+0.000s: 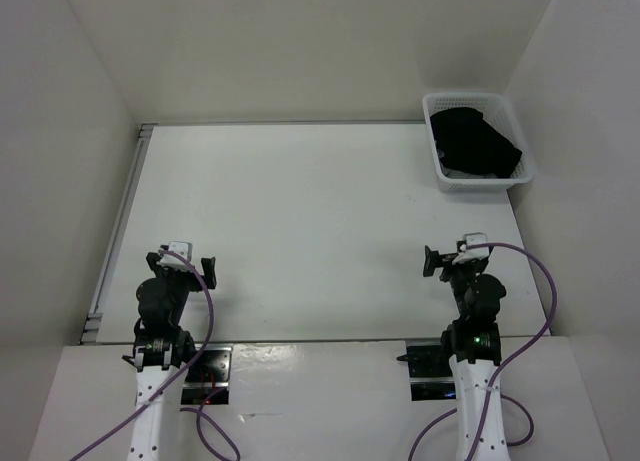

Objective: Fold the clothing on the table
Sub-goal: Grab the skirt from the pile

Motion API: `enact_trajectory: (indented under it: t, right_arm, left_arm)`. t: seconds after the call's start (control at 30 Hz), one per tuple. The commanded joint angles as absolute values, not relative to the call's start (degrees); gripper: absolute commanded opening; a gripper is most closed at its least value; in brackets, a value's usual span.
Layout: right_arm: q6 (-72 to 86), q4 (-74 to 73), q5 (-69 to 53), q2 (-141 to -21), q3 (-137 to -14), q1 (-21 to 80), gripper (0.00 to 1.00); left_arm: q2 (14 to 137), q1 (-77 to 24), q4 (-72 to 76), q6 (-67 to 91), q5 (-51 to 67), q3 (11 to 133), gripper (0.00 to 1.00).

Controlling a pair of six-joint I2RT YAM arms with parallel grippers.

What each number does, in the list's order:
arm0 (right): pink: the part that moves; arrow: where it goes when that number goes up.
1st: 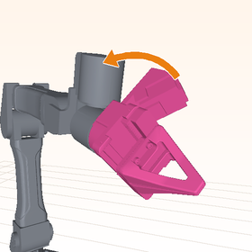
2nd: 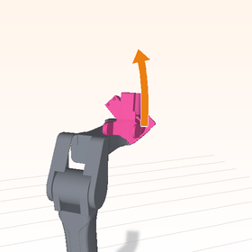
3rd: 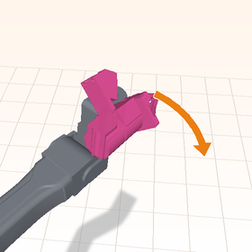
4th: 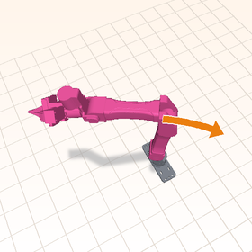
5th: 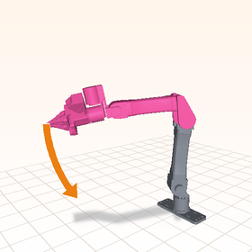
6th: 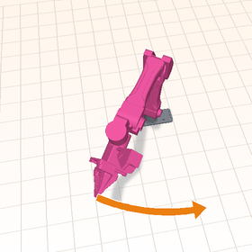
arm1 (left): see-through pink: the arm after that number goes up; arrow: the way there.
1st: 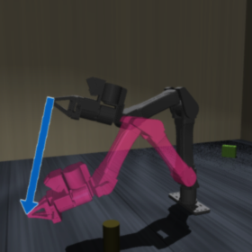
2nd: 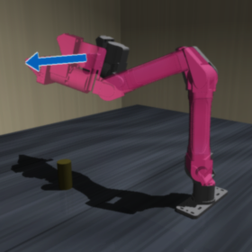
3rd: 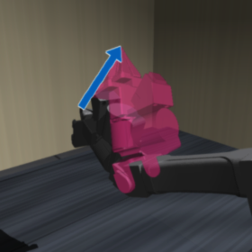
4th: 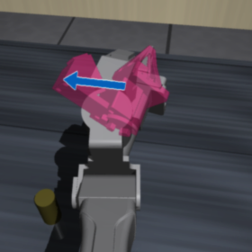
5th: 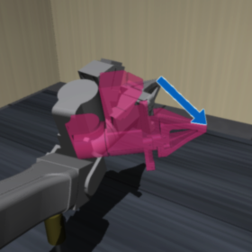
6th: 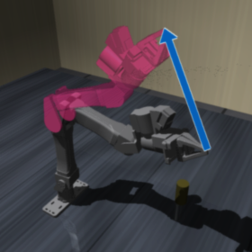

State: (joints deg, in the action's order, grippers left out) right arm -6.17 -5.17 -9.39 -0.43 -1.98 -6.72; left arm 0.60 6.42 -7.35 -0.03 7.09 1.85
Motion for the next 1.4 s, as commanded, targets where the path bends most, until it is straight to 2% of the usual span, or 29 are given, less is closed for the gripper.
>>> enact_trajectory:
  t: [0.0,0.07,0.2,0.27,0.4,0.53,0.63,0.7,0.73,0.77,0.83,0.87,0.9,0.97,1.03,1.07,1.1,1.17,1.27,1.33,1.37]
  right_arm:
    - [-11.77,-4.74,-17.12,4.48,-4.89,-6.86,0.99]
    - [-11.78,-5.54,-16.36,4.48,-8.07,-6.86,0.99]
    - [-5.37,-3.25,0.12,4.48,-18.44,-6.86,0.99]
    - [-5.36,-5.08,3.41,4.48,-24.65,-6.86,0.99]
    - [-9.84,-10.89,3.43,3.79,-33.3,-7.38,0.99]
    - [-10.63,-11.6,3.43,-2.88,-41.8,-7.38,0.99]
    - [-5.9,-17.38,3.43,-15.87,-52.41,-7.38,0.99]
    - [-4.05,-24.93,2.73,-23.52,-58.77,-7.38,0.99]
    - [-2.82,-27.75,1.94,-31.04,-65.06,-7.38,0.99]
    - [-2.81,-33.78,1.15,-34.51,-68.17,-7.38,0.99]
    - [-2.81,-39.61,-0.69,-43.88,-75.89,-7.38,0.99]
    - [-3.68,-42.6,-0.7,-46.73,-78.2,-7.38,0.99]
    - [-3.69,-48.72,-1.23,-49.63,-82.49,-7.38,0.99]
    - [-5.01,-55.08,-1.23,-59.12,-86.29,-6.51,0.99]
    - [-5.62,-62.21,-0.62,-67.71,-90.17,-5.71,0.99]
    - [-6.32,-63.1,-1.75,-69.59,-90.18,-8.58,0.99]
    - [-8.16,-63.63,-2.98,-70.91,-90.18,-10.01,0.99]
    - [-10.81,-59.7,-0.55,-69.98,-85.56,-10.02,0.99]
    - [-13.33,-43.37,4.2,-59.82,-75.72,-9.49,0.99]
    - [-13.89,-41.48,3.35,-60.46,-75.67,-10.54,0.99]
    - [-13.89,-42.62,1.34,-64.99,-77.94,-11.68,0.99]
  left_arm:
    - [-7.12,6.24,-5.27,-0.88,6.59,0.26,1.0]
    - [-7.12,6.24,-5.27,-0.88,6.59,0.26,1.0]
    - [-7.12,6.24,-5.27,-0.88,6.59,0.26,1.0]
    - [-7.12,6.24,-5.27,-0.88,6.59,0.26,1.0]
    - [-7.12,6.24,-4.75,-14.29,17.82,6.49,1.0]
    - [-5.11,6.24,3.5,-13.52,10.64,14.83,1.0]
    - [4.53,6.24,-1.3,-20.03,11.6,27.21,1.0]
    - [18.06,6.24,-7.25,-20.04,6.81,36.16,1.0]
    - [23.33,6.24,-9.56,-18.12,4.24,46.83,1.0]
    - [33.91,6.24,-12.63,-16.1,1.26,53.02,1.0]
    - [49.29,5.71,-24.74,-10.75,-6.81,65.59,1.0]
    - [54.01,5.71,-29.92,-9.68,-8.16,78.18,1.0]
    - [58.58,5.71,-40.5,-9.67,-8.7,84.31,1.0]
    - [71.5,6.33,-57.19,-9.14,-6.26,99.83,1.0]
    - [84.2,7.03,-68.06,-14.56,1.01,107.89,1.0]
    - [87.16,7.99,-72.2,-11.81,1.05,109.58,1.0]
    - [89.62,10.35,-72.94,-9.95,6.88,109.08,1.0]
    - [88.6,12.56,-69.21,-9.93,13.42,105.93,1.0]
    - [80.01,12.57,-55.88,-7.65,11.98,97.34,1.0]
    - [72.53,12.57,-49.86,-6.5,8.8,92.83,1.0]
    - [69.03,12.57,-46.18,-6.5,7.92,89.51,1.0]
